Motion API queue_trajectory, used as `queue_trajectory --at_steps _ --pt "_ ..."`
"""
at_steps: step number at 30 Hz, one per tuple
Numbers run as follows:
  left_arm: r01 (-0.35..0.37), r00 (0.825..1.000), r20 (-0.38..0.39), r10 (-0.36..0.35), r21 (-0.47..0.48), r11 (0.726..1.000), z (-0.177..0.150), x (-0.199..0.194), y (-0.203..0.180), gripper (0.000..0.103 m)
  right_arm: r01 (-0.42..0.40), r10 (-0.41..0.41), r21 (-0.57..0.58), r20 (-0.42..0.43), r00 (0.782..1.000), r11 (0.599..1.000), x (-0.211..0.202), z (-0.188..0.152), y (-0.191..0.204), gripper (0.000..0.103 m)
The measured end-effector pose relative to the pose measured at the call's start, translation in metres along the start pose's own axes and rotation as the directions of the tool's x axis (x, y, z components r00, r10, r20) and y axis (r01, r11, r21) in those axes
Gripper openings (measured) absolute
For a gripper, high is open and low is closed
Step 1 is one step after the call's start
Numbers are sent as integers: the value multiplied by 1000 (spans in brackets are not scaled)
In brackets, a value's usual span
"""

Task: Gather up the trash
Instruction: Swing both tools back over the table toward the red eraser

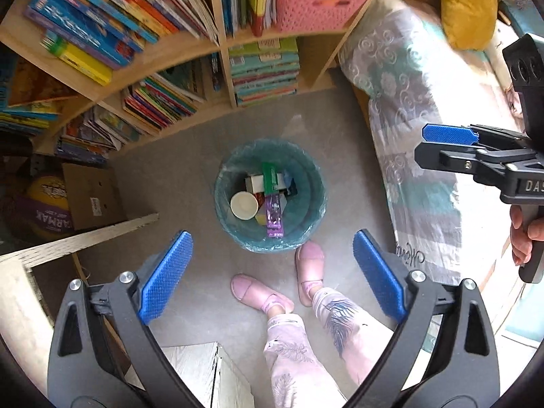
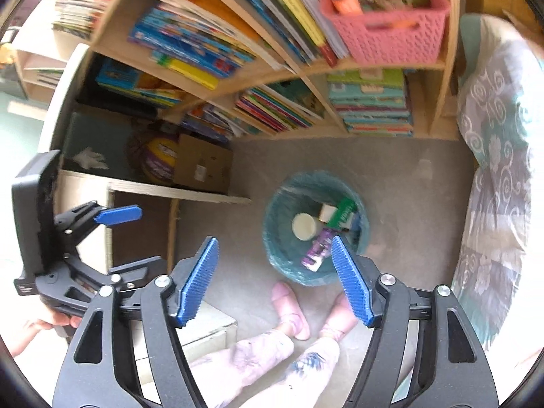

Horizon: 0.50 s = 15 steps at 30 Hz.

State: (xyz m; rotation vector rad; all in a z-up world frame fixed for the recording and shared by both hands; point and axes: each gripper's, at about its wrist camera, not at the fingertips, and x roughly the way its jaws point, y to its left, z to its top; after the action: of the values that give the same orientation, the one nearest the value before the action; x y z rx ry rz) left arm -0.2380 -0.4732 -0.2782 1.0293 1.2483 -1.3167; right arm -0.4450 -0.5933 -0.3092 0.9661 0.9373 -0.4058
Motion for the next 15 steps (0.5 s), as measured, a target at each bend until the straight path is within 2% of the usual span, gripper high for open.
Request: queue_trajectory --at_steps 6,11,15 --pt "-4 996 86 6 -26 1000 -10 -61 7 94 -24 30 -111 53 998 994 -43 12 43 81" --pt "-51 985 160 57 -38 998 -29 -112 21 96 -43 63 -229 81 995 973 -73 25 90 86" --pt "-112 968 213 129 -88 990 -50 -147 41 96 -68 100 -334 82 992 940 -86 36 132 87"
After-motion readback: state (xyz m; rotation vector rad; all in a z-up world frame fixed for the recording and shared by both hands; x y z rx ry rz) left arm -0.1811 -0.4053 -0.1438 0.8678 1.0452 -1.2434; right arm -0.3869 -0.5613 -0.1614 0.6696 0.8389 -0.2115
